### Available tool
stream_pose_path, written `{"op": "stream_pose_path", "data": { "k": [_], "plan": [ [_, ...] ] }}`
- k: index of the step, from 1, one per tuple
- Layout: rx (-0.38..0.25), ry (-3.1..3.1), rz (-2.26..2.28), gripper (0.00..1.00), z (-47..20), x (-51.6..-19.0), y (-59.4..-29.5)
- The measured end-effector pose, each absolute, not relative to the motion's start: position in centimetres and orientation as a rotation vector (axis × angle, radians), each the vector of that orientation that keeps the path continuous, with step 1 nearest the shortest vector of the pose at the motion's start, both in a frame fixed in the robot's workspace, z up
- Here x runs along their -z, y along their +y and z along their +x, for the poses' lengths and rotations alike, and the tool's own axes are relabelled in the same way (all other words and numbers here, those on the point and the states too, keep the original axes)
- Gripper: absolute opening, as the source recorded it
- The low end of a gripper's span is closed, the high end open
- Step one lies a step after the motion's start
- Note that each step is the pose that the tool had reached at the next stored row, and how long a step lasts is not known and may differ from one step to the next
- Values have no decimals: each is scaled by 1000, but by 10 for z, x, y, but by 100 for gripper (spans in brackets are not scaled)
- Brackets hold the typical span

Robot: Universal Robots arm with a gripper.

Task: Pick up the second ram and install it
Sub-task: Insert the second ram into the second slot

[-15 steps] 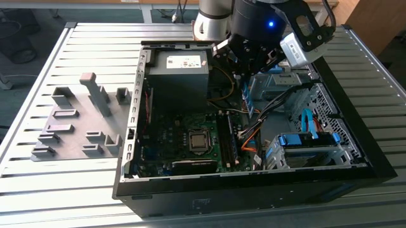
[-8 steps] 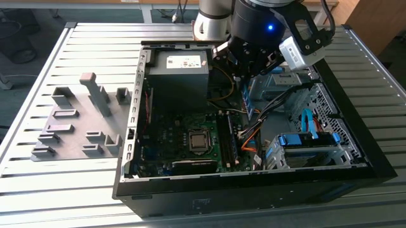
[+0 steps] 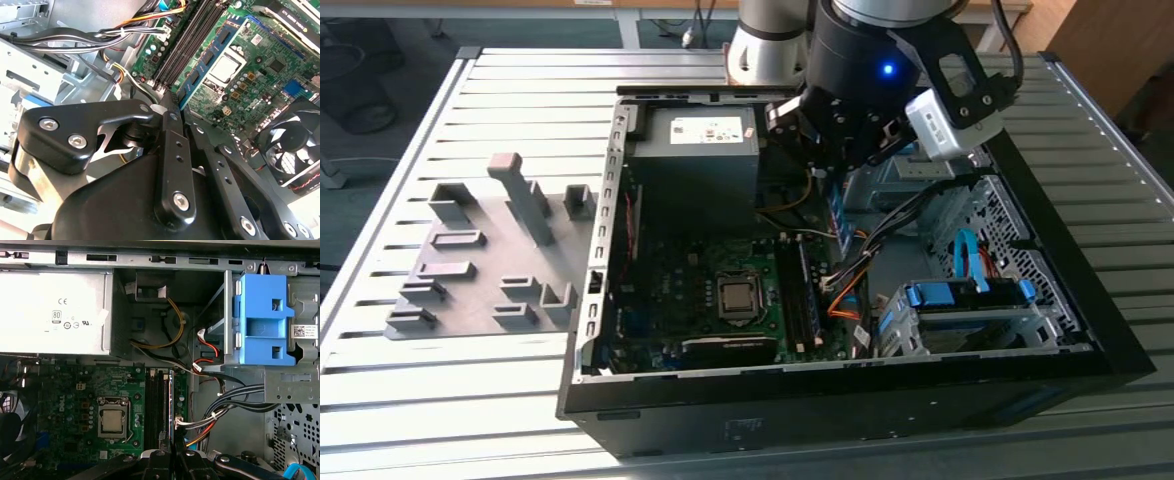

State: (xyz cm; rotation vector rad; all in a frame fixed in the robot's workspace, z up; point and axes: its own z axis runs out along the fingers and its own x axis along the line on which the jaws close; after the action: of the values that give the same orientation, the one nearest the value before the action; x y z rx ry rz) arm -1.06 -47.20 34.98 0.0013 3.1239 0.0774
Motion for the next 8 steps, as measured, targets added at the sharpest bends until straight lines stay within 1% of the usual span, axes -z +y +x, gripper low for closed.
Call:
{"op": "stream_pose_path", "data": {
  "k": [8],
  "plan": [
    [-77,3124,6,14,-10,-349,-472]
  ]
}}
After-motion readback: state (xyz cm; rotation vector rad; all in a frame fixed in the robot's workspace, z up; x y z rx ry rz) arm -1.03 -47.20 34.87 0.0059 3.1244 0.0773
